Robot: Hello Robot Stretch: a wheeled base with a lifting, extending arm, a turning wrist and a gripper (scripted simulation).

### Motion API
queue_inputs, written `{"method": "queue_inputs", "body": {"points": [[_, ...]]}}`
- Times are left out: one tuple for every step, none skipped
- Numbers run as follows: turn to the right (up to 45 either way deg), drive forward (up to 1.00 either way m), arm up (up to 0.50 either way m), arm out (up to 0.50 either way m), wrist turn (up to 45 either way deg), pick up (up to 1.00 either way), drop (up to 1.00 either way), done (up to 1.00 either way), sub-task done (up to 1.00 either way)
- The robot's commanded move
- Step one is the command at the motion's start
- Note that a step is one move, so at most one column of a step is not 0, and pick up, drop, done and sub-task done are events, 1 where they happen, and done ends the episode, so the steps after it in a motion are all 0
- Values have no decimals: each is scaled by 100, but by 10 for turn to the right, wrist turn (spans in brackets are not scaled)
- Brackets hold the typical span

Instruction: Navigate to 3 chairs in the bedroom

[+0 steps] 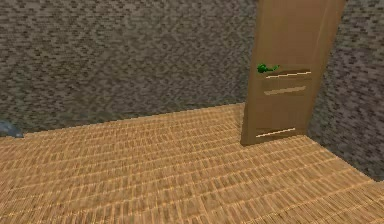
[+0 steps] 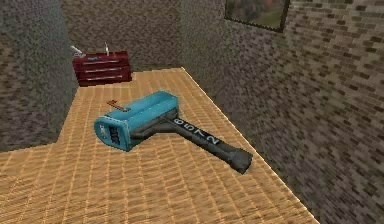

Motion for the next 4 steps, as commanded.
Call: {"method": "queue_inputs", "body": {"points": [[30, 0, 0, 0, 0, 0, 0, 0, 0], [0, 100, 0, 0, 0, 0, 0, 0, 0], [0, 100, 0, 0, 0, 0, 0, 0, 0], [30, 0, 0, 0, 0, 0, 0, 0, 0]]}}
